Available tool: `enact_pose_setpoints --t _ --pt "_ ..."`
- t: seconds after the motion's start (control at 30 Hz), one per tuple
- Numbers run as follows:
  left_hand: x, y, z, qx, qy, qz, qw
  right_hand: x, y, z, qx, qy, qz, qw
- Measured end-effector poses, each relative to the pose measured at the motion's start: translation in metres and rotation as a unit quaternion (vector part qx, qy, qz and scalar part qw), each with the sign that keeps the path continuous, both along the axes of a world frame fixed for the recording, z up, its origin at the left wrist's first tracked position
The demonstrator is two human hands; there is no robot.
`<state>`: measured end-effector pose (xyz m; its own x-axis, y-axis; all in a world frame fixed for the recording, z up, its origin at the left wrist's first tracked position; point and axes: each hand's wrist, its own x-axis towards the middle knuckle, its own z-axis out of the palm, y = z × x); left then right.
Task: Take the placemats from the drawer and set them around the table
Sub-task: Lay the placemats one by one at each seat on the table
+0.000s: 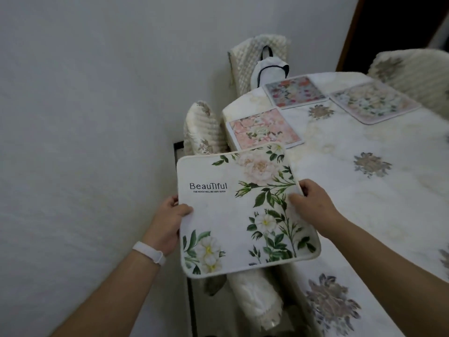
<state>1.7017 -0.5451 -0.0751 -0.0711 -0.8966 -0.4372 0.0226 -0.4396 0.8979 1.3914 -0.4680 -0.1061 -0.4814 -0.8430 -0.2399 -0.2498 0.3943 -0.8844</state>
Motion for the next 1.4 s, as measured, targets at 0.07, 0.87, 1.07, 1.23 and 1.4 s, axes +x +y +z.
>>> enact_pose_setpoints --t 0.07,0.87,1.07,1.23,1.4 --pt "-0.025 -0.025 0.0 0.004 -0.009 -0.044 0.999 -0.016 0.006 -0.004 0.008 -0.006 -0.052 0.999" --pt "-0.259 -0.224 -0.094 -0.015 -0.119 -0.564 0.817 0.018 0.019 -0.08 0.114 -0.077 -0.507 0.851" --pt "-0.306 -0.207 -0.122 0.017 -0.117 -0.6 0.791 0.024 0.026 -0.102 0.14 -0.092 -0.575 0.8" --pt "-0.331 -0.203 -0.145 0.043 -0.117 -0.608 0.784 0.014 0.03 -0.118 0.142 -0.086 -0.609 0.776" --pt "-0.347 -0.203 -0.165 -0.011 -0.151 -0.635 0.757 0.006 0.034 -0.131 0.149 -0.071 -0.61 0.775"
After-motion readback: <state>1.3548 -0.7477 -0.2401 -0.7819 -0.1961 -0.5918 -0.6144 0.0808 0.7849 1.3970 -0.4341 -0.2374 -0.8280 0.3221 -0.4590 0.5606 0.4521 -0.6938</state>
